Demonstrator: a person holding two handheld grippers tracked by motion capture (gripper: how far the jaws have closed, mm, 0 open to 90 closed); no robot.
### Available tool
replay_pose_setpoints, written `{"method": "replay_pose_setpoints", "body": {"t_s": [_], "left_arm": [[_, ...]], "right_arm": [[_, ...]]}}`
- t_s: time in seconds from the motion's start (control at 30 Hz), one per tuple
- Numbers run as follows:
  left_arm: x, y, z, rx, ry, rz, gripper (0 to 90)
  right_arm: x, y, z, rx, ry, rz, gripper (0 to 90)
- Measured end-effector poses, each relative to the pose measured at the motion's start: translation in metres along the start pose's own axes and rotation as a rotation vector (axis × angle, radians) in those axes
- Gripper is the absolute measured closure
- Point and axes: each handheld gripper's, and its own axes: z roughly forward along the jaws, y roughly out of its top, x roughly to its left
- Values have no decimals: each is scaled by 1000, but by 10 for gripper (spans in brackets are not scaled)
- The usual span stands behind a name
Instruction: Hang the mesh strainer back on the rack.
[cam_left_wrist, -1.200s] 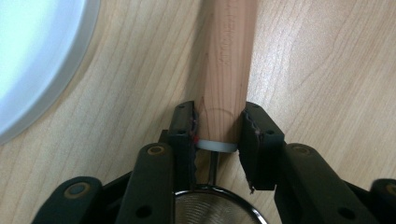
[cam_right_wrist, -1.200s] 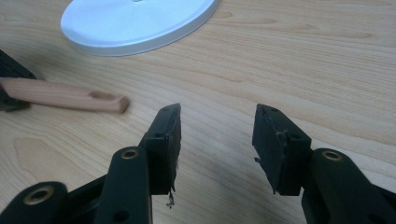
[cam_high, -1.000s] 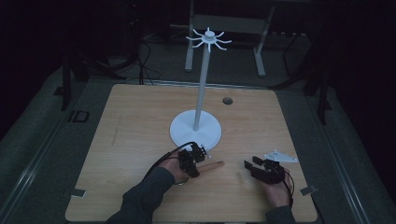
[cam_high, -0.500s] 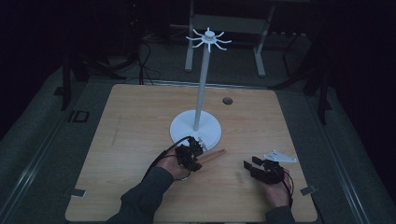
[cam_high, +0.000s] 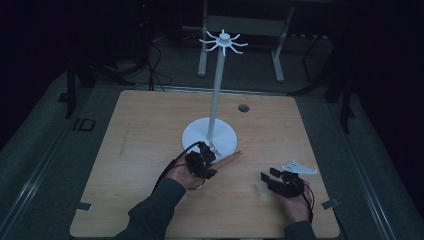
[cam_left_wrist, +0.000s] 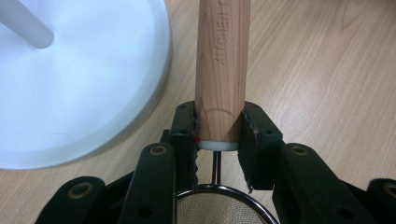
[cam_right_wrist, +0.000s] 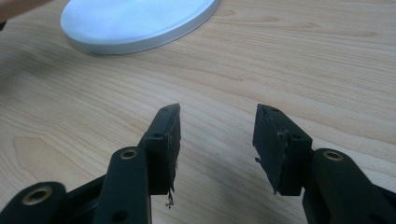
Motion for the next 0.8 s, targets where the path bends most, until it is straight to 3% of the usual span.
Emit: {"method": "replay_pose_setpoints", "body": {"t_s": [0.8], "left_arm": [[2,3,-21,-127,50,-61,693]], "right_arm": [[0,-1,1,2,0,-2,507]]}}
